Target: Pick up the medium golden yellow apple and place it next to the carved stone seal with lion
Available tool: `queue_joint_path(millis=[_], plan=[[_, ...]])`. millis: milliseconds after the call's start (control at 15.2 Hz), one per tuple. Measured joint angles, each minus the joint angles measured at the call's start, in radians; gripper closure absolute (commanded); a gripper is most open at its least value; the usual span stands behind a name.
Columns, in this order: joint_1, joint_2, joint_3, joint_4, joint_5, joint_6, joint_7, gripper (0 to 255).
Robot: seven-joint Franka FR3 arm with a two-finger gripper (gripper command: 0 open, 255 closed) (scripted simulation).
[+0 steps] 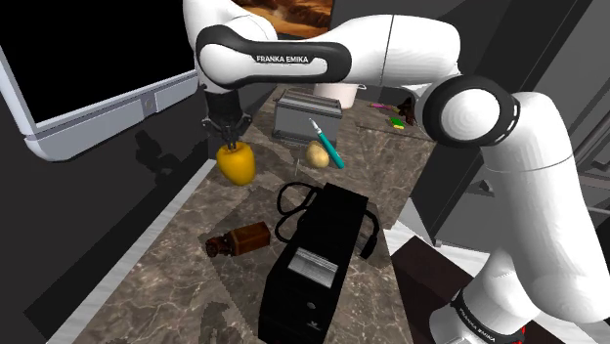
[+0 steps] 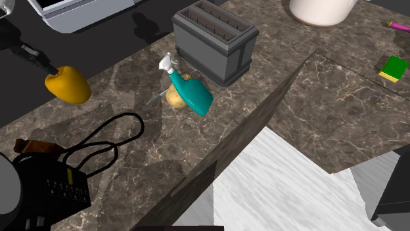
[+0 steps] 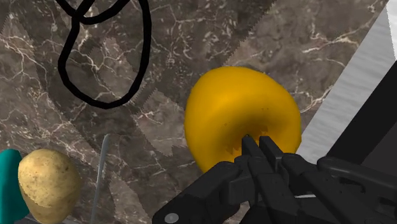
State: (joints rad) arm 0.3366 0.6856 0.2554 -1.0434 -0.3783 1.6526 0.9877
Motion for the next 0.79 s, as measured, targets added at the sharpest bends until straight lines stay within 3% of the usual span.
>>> queue_joint_path(millis=[396, 792], plan=[[-0.012, -0.006, 0.0, -0.088, -0.003, 0.078, 0.019, 255], [-0.012, -0.003, 0.0, -0.096, -0.004, 0.089, 0.023, 255]])
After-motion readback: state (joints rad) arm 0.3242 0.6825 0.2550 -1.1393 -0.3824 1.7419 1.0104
